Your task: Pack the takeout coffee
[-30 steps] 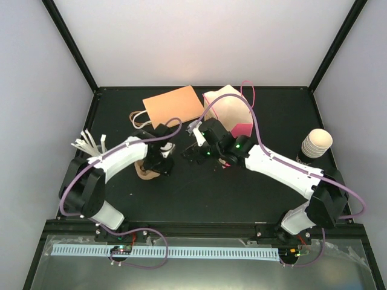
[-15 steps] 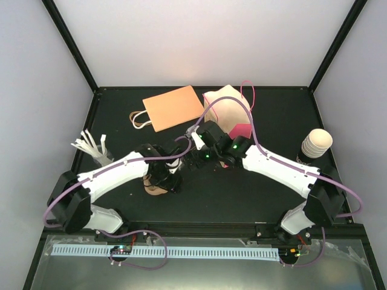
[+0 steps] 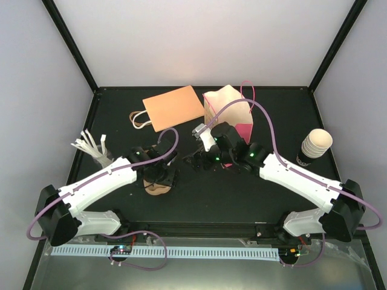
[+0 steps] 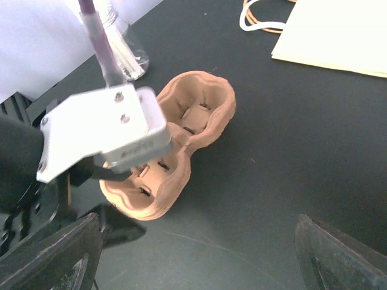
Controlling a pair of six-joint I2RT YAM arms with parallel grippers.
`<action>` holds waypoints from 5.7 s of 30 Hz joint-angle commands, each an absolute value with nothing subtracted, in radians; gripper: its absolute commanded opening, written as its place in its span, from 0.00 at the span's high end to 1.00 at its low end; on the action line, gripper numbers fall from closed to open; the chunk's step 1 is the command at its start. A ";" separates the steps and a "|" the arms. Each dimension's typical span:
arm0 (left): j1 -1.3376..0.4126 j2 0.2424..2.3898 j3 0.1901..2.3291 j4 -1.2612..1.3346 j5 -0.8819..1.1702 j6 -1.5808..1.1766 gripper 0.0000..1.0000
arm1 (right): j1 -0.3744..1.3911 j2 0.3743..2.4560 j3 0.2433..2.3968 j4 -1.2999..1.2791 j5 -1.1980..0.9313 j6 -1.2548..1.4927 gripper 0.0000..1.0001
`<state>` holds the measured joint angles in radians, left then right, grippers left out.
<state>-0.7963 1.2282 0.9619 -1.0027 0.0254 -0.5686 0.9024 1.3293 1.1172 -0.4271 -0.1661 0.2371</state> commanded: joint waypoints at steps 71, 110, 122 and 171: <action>-0.796 1.225 0.964 -1.011 -0.225 -1.012 0.90 | 0.902 1.373 1.097 -0.428 -0.198 0.292 0.05; -0.778 1.159 0.926 -0.907 -0.083 -0.920 0.93 | 0.972 1.692 1.149 -0.293 -0.468 0.479 0.20; -0.778 1.154 1.005 -0.995 -0.123 -0.901 0.93 | 0.969 1.639 1.126 -0.375 -0.300 0.464 0.22; -1.131 1.457 1.313 -0.848 -0.034 -0.954 0.06 | 0.966 0.939 1.013 -0.768 0.193 0.350 0.18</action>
<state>-1.1233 1.5379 1.2282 -0.8585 -0.0181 -1.0149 0.9543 0.9558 1.0462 -0.7727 0.2008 0.3355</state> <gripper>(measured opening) 0.916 0.821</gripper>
